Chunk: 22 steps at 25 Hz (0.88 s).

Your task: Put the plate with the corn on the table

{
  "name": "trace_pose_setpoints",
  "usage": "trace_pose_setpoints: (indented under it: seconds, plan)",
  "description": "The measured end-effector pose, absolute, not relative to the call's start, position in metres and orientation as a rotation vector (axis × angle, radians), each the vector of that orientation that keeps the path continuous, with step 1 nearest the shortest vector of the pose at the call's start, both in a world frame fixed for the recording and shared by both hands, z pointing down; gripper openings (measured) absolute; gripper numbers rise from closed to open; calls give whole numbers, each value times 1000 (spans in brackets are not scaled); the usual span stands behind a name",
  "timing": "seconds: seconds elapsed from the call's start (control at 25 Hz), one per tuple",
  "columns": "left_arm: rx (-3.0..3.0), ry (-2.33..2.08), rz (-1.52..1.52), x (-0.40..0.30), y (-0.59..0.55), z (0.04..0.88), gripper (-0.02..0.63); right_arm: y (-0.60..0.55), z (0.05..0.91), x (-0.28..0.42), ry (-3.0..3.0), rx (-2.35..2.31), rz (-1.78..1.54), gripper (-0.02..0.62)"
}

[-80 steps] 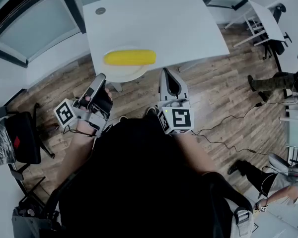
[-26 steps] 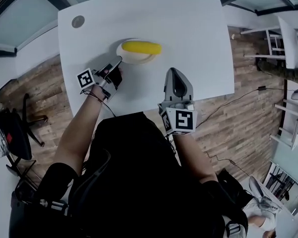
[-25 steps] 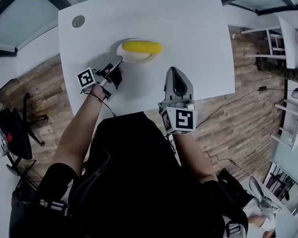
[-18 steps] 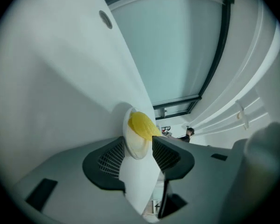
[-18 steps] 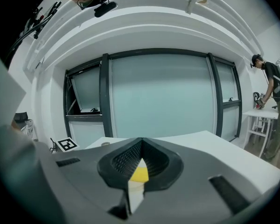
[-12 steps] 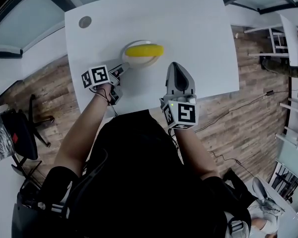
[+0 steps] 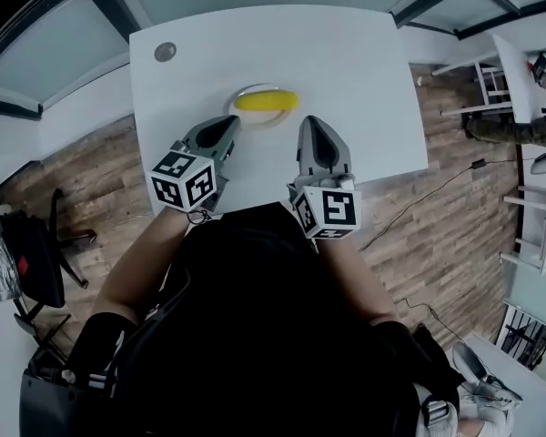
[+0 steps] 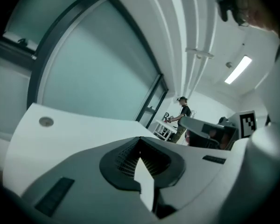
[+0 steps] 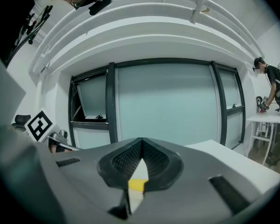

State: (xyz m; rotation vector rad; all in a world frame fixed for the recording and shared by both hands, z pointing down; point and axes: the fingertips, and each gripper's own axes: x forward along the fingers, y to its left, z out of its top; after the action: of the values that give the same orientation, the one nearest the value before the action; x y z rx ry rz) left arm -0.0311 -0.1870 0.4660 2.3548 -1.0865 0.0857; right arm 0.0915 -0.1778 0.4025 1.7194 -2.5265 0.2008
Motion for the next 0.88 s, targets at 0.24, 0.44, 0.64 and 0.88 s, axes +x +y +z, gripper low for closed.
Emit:
trace_pose_setpoints:
  seconds: [0.24, 0.44, 0.64, 0.88]
  plan:
    - [2714, -1224, -87, -15, -163, 356, 3, -166, 367, 65, -2613, 1647, 81, 2]
    - [2786, -1318, -151, -20, -157, 328, 2, -162, 356, 52, -2671, 1604, 61, 2]
    - [2738, -1371, -135, -19, -162, 332, 3, -170, 351, 63, -2679, 1594, 48, 2]
    - [2713, -1401, -116, -10, -170, 335, 3, -175, 348, 77, -2679, 1582, 39, 2]
